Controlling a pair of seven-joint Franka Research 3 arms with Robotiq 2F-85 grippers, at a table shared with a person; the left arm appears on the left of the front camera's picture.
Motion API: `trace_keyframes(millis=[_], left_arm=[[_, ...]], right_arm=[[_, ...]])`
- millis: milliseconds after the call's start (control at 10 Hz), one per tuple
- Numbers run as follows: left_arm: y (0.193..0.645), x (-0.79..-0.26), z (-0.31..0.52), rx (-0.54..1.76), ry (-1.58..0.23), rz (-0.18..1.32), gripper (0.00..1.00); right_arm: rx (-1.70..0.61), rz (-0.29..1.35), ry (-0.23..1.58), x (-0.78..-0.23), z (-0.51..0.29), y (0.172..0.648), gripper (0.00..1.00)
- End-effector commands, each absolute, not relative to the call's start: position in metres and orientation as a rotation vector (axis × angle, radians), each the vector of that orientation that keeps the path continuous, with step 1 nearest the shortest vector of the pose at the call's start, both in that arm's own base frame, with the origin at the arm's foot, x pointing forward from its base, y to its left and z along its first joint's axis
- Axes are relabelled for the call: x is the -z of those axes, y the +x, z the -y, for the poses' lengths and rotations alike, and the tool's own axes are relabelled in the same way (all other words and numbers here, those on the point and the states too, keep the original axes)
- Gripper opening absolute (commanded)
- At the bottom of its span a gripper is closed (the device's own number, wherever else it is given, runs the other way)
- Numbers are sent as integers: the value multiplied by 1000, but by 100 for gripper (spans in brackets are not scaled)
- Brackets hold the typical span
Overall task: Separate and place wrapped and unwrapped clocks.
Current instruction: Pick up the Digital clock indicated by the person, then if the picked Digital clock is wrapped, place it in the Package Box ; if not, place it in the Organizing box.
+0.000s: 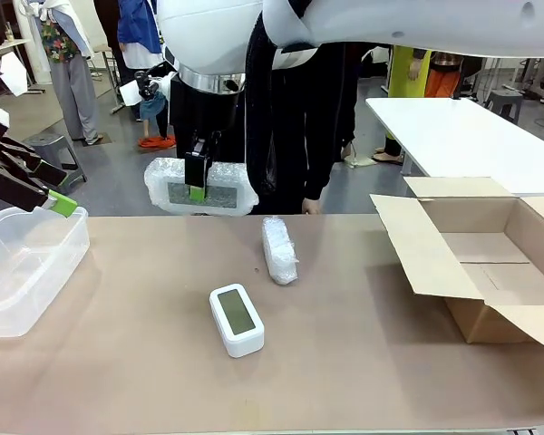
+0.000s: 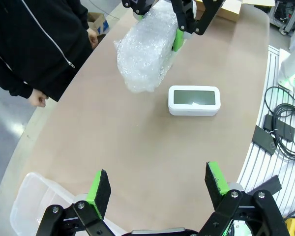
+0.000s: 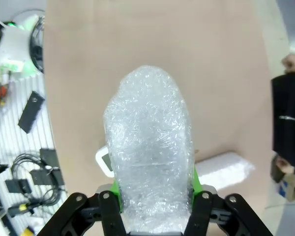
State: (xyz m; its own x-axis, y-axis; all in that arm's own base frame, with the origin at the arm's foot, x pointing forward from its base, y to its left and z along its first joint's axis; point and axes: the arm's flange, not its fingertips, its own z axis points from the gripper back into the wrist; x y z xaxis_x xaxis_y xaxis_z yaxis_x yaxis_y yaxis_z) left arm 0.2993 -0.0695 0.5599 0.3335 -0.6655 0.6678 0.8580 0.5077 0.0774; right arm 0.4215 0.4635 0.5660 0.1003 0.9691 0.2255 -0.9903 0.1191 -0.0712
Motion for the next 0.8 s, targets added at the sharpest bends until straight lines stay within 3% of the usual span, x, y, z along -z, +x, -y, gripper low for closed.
trace_keyframes(millis=[0, 700], left_arm=[[301, -559, 69, 1017, -328, 712, 100], [301, -559, 69, 1017, -328, 712, 100]], right_arm=[[-1491, 244, 115, -569, -470, 420, 55], [-1491, 244, 115, -569, -470, 420, 55]])
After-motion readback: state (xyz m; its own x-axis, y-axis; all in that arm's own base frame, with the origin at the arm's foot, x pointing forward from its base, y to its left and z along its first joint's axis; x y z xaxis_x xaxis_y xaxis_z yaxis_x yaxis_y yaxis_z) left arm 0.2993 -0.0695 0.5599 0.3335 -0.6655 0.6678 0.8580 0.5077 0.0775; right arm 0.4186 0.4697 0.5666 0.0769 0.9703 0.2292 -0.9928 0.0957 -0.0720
